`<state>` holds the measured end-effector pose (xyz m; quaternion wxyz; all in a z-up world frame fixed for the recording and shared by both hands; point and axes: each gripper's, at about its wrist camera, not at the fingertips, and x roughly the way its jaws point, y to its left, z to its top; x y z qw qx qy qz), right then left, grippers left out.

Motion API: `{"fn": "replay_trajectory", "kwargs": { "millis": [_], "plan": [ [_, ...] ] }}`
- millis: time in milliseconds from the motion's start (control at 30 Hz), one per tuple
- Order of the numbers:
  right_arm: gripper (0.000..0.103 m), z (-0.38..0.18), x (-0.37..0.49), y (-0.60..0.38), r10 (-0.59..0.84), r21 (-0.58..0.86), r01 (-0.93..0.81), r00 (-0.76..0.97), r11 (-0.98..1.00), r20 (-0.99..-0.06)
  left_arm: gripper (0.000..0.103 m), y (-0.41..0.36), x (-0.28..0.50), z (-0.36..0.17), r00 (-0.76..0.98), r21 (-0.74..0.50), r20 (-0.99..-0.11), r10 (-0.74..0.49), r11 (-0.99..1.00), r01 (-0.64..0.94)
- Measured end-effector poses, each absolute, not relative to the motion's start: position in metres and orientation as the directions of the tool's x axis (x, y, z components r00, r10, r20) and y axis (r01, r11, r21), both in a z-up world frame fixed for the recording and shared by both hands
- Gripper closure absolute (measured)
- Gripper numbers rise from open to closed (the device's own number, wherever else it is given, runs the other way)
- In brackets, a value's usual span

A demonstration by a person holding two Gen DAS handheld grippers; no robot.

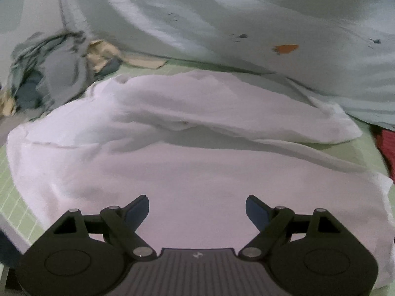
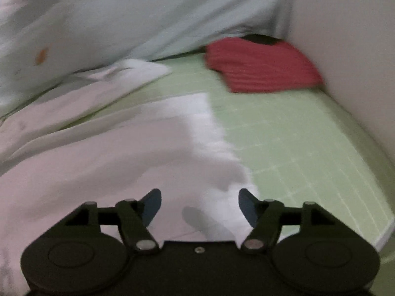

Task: Fold clothes

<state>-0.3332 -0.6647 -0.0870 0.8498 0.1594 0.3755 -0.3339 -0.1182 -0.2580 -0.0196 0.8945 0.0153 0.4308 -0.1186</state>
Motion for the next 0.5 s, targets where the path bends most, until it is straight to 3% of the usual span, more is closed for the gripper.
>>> {"fn": "replay_trajectory", "kwargs": {
  "millis": [67,267,333,433,467,500],
  "plan": [
    [0.023,-0.099,-0.333,-0.677,-0.461,0.011,0.713,0.465,0.701,-0.756,0.017,-0.251,-0.116,-0.019,0.601,-0.069,-0.779,-0.181,0.976,0.205],
    [0.025,-0.121,-0.325,-0.702,-0.425,0.027,0.713,0.447,0.701,-0.787,0.017,-0.255,-0.112,-0.021,0.592,-0.054,-0.79,-0.162,0.979,0.196],
    [0.034,-0.124,-0.323,-0.706,-0.394,0.049,0.696,0.461,0.716,-0.795,0.017,-0.261,-0.112,-0.023,0.587,-0.053,-0.793,-0.165,0.978,0.204],
    [0.074,-0.12,-0.322,-0.704,-0.38,0.031,0.65,0.481,0.759,-0.79,0.017,-0.27,-0.109,-0.028,0.571,-0.061,-0.802,-0.174,0.976,0.211],
    [0.084,-0.12,-0.323,-0.704,-0.366,0.033,0.631,0.492,0.775,-0.79,0.017,-0.273,-0.108,-0.03,0.566,-0.064,-0.806,-0.176,0.975,0.212],
    [0.084,-0.119,-0.325,-0.704,-0.365,0.029,0.629,0.489,0.777,-0.792,0.017,-0.275,-0.106,-0.032,0.56,-0.066,-0.809,-0.177,0.975,0.212]
  ]
}}
